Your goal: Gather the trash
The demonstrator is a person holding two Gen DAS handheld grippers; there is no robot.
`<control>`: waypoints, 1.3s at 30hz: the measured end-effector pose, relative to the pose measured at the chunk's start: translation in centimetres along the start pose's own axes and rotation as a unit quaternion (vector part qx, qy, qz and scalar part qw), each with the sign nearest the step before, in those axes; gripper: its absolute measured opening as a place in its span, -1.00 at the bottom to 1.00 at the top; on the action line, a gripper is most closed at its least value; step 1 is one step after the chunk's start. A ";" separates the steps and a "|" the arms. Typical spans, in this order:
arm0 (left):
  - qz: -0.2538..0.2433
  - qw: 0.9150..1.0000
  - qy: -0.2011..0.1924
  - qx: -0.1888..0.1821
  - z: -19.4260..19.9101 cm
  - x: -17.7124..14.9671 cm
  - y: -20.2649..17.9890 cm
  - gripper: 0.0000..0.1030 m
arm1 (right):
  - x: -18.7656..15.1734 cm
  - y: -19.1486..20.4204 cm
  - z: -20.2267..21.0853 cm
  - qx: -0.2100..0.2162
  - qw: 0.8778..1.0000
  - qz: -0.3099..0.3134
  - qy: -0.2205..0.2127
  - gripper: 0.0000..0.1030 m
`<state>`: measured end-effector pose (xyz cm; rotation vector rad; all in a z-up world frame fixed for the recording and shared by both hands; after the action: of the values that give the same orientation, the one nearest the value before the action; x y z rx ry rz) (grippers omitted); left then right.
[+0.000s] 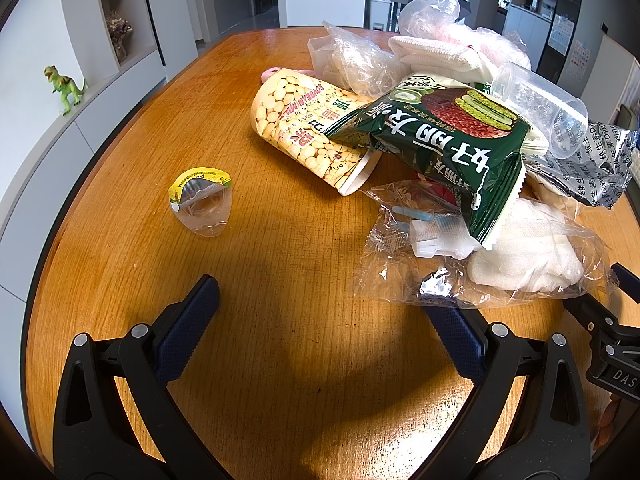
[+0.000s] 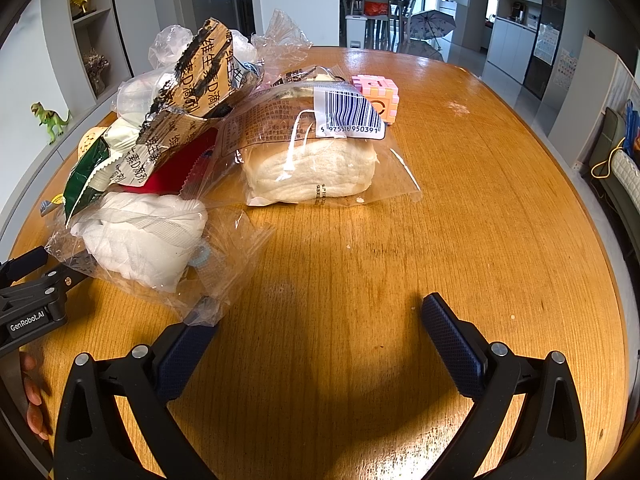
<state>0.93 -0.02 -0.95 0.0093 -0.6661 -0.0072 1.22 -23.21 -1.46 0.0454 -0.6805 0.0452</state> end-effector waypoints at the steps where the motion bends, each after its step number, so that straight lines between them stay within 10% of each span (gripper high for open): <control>1: -0.004 1.000 0.001 -0.004 0.1 0.0 0.0 0.89 | 0.0 0.0 0.0 0.000 1.000 0.001 0.000 0.95; 14: 0.019 0.997 -0.001 -0.073 5.0 3.5 5.6 0.88 | 1.2 1.6 7.2 0.053 0.997 0.047 0.015 0.82; 22: 0.037 0.994 0.026 -0.097 4.0 6.8 8.5 0.88 | 8.7 5.7 9.7 0.138 0.988 0.059 0.021 0.48; 33: 0.045 0.989 0.055 -0.127 3.3 7.8 7.0 0.88 | 12.6 6.0 1.1 0.173 0.980 -0.030 0.096 0.07; 37: 0.024 0.989 0.064 -0.128 2.9 8.2 4.5 0.88 | 12.6 6.0 -0.4 0.228 0.965 -0.052 0.115 -0.91; 39: 0.026 0.988 0.075 -0.135 2.5 8.6 3.3 0.88 | 12.5 6.1 0.0 0.250 0.960 -0.058 0.110 -0.91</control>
<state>6.17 3.22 6.31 -0.2655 -0.5112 -0.0466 10.61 -16.76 6.60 0.5604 -0.4283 0.1069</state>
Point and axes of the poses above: each gripper's, at about its wrist camera, not at the fingertips, and z roughly against the way its jaws point, y to its left, x to its top, the point moved 1 cm from there along -z, roughly the way its jaws point, and after that the axes turned 3 degrees about -y, right-handed, at the moved point
